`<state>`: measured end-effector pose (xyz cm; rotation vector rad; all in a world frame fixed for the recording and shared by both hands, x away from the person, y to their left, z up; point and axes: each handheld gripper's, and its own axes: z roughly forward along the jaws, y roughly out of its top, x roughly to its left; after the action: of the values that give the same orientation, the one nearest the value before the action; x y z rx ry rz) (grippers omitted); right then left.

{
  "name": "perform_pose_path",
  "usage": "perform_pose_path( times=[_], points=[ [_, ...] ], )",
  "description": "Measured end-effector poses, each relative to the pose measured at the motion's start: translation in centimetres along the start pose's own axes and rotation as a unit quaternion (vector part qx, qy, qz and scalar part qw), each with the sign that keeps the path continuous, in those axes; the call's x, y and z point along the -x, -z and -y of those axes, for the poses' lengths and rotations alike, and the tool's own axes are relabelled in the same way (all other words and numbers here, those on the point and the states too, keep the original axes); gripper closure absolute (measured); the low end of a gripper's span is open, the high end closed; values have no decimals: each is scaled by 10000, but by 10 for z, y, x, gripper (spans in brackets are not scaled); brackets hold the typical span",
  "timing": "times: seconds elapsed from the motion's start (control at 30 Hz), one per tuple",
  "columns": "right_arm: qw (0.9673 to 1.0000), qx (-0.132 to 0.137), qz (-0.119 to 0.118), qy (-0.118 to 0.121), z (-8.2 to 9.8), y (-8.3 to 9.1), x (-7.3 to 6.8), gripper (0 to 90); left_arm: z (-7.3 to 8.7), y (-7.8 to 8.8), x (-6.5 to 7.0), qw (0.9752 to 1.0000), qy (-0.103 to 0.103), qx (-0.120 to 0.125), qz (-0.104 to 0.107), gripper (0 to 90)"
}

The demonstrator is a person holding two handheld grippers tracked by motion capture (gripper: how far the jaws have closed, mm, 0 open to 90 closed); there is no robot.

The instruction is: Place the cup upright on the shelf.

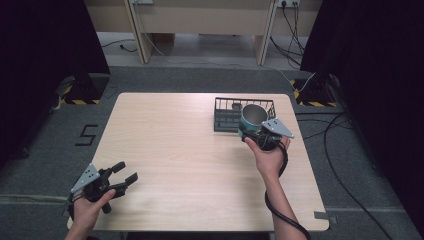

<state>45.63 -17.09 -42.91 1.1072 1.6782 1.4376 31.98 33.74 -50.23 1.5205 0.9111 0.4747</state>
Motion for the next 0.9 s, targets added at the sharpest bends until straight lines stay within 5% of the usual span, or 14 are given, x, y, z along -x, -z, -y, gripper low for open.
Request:
perform_pose_path(
  times=[0.9],
  points=[
    [9998,55,169,-26,-18,-16,10,177,0,1,0,10000,27,24,4,228]
  ],
)
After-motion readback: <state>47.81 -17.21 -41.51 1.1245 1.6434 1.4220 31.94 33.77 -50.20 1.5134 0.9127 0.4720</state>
